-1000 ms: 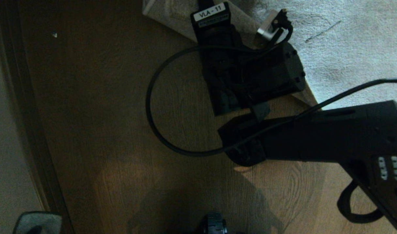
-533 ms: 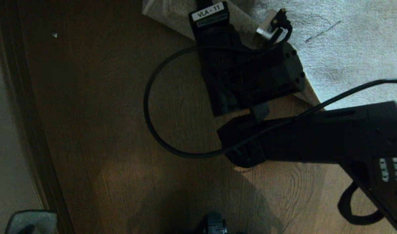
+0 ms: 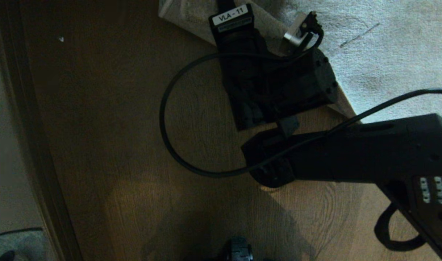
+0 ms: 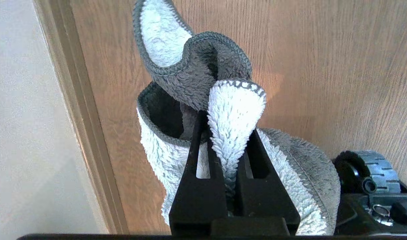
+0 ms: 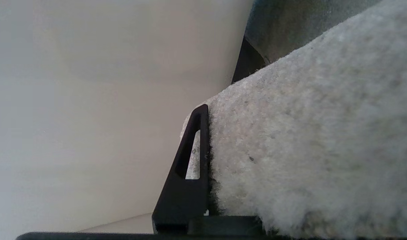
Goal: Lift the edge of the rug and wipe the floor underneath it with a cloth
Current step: Lay down the carpet
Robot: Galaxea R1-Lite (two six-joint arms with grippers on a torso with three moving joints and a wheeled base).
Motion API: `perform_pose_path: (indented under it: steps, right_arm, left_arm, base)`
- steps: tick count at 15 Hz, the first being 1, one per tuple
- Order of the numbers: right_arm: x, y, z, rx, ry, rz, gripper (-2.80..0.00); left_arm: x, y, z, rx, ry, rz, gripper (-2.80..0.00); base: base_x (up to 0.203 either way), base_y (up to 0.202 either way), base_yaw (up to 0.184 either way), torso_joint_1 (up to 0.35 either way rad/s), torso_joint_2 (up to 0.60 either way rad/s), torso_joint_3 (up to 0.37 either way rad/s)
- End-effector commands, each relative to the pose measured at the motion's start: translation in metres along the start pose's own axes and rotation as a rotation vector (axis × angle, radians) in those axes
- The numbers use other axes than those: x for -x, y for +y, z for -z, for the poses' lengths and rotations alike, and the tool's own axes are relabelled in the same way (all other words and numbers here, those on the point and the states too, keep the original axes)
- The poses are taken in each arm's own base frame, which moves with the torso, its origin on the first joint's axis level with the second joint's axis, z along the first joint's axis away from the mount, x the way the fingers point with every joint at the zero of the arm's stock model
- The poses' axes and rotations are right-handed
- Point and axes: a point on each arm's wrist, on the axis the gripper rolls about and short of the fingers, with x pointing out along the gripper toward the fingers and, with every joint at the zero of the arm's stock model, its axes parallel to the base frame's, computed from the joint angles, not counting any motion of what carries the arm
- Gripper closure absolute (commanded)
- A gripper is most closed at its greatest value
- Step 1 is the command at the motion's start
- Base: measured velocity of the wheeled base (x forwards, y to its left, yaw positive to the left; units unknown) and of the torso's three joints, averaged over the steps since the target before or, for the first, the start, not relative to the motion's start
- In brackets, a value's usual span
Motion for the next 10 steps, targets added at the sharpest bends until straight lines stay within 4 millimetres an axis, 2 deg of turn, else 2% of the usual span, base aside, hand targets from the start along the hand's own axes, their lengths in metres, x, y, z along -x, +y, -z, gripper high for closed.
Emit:
perform_pose_path:
  steps: [1,10]
  right_arm:
    - [0.0021,-0.0004,-0.0004,-0.016,-0.03,-0.021,0.0]
    - [0.004,-0.0036,0.0026,-0.019,-0.024,-0.015,0.0]
  left_arm:
    - [0.0012,0.0,0.0003,0.0,-0.016,0.0,0.0]
    - [0.0012,0.0,0.0003,0.0,-0.016,0.0,0.0]
  base:
    - [0.0,0.0,0.0,0.0,0.0,0.0]
    - [0.0,0.0,0.0,0.0,0.0,0.0]
